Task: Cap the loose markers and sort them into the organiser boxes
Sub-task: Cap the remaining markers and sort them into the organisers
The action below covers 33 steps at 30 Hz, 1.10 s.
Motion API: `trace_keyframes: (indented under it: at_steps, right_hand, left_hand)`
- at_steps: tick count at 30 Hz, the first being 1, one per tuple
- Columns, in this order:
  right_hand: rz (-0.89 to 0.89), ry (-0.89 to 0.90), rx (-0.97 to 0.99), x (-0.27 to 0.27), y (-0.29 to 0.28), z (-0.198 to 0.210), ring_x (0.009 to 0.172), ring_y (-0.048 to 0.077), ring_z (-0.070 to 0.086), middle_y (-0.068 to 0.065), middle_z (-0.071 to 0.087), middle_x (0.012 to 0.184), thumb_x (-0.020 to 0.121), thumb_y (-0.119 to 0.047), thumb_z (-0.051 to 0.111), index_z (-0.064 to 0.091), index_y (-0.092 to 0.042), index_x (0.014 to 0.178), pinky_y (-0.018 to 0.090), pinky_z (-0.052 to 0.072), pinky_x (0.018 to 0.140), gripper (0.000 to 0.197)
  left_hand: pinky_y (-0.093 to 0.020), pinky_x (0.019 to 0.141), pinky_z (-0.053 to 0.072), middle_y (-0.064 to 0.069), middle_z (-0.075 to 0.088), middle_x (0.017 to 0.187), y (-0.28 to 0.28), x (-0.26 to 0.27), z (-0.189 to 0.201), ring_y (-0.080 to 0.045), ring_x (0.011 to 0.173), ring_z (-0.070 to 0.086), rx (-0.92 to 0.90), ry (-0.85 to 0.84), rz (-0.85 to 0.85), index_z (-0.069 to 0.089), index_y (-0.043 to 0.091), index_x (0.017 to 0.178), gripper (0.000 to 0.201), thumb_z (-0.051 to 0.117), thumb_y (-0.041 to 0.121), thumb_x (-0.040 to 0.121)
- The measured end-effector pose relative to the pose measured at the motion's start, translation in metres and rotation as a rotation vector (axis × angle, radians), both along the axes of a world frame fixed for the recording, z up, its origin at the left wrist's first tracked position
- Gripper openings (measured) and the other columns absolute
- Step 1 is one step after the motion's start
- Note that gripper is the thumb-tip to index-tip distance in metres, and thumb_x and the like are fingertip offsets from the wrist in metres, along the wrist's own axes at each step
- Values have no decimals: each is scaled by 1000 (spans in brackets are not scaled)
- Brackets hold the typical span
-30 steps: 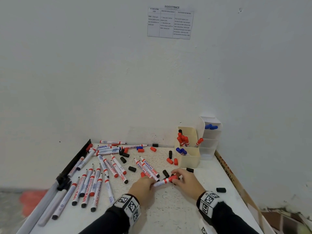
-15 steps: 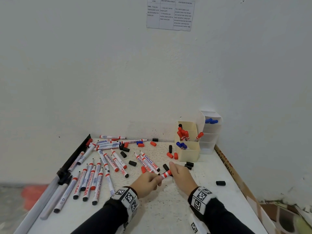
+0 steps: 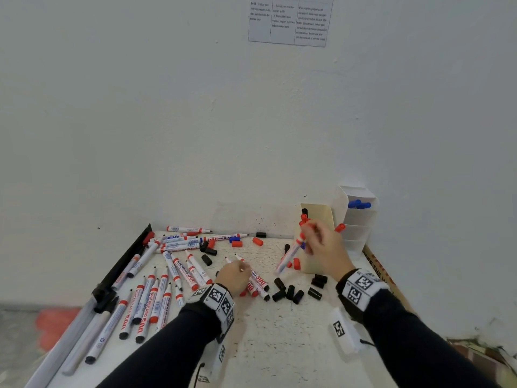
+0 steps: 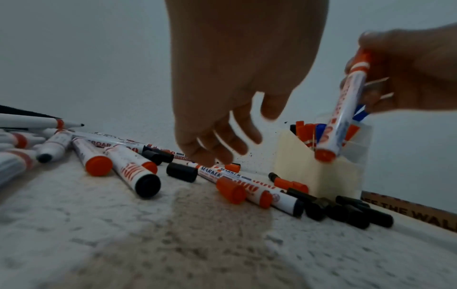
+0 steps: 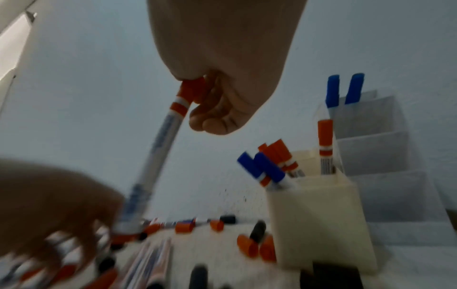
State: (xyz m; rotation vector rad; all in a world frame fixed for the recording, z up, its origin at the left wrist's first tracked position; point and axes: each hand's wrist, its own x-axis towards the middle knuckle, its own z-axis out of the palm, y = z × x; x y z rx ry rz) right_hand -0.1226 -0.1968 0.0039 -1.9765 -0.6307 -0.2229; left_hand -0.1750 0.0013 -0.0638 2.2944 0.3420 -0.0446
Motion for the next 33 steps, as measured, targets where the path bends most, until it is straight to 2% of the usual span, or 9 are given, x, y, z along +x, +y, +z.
trace_keyframes:
  at_steps: [5, 11, 16, 19, 22, 26, 28, 30, 33]
  right_hand:
    - [-247, -284, 72, 36, -20, 27, 74, 13, 58, 1, 58, 85, 95, -14, 46, 56, -6, 107, 20, 49, 67, 18]
    - [-329, -322, -3, 64, -26, 26, 88, 16, 53, 9, 58, 98, 96, -10, 43, 55, 1, 114, 26, 44, 82, 24]
    - [-341, -299, -86, 74, -28, 23, 98, 14, 51, 7, 54, 108, 97, -9, 41, 53, 1, 119, 12, 33, 85, 27]
    - [-336, -231, -209, 84, -28, 13, 107, 25, 53, 15, 54, 115, 95, -9, 45, 53, -1, 120, 23, 38, 92, 27]
    - [-366, -184, -255, 88, -29, 0, 92, 23, 60, 11, 63, 100, 93, -13, 50, 53, -8, 111, 27, 47, 78, 19]
    - [-404, -153, -596, 89, -27, -12, 90, 25, 61, 10, 66, 98, 95, -25, 45, 55, -13, 115, 38, 52, 80, 25]
    - [-380, -102, -706, 89, -25, -15, 102, 27, 58, 10, 64, 110, 96, -28, 42, 51, -16, 127, 41, 48, 90, 35]
    - [-398, -134, -720, 85, -21, -15, 116, 27, 49, 8, 56, 126, 95, -27, 43, 52, -16, 127, 42, 40, 101, 34]
    - [-441, -336, -561, 71, -6, -10, 109, 25, 48, 9, 58, 117, 91, -16, 50, 64, -9, 105, 40, 39, 95, 21]
  left_hand:
    - [-27, 98, 44, -7, 53, 132, 1, 19, -7, -19, 114, 54, 230, 175, -57, 47, 19, 131, 36, 33, 23, 98]
    - [-22, 90, 47, -6, 57, 122, 2, 34, -10, -15, 102, 58, 296, 200, 31, 51, 11, 124, 31, 37, 21, 98]
    - [-23, 86, 47, -5, 59, 117, 9, 40, -12, -16, 100, 59, 328, 204, 54, 53, 13, 116, 25, 47, 24, 95]
    - [-18, 72, 46, 0, 57, 98, 12, 43, -11, -11, 81, 54, 305, 210, 85, 54, 13, 112, 24, 53, 25, 91]
    - [-14, 52, 36, 3, 50, 80, 11, 44, -9, -5, 64, 45, 268, 223, 138, 52, 11, 111, 24, 54, 24, 91]
    - [-14, 52, 36, 5, 49, 78, 10, 44, -10, -4, 62, 44, 236, 211, 179, 50, 12, 111, 28, 59, 27, 89]
    - [-18, 65, 45, 0, 58, 96, 10, 44, -9, -10, 76, 55, 195, 200, 209, 47, 12, 116, 33, 60, 26, 88]
    - [-25, 74, 49, -7, 58, 112, 10, 44, -9, -18, 93, 60, 64, 182, 287, 42, 11, 123, 43, 62, 22, 86]
    - [-24, 64, 52, -4, 56, 95, 9, 41, 0, -18, 78, 61, -199, 78, 418, 41, 10, 124, 49, 66, 22, 84]
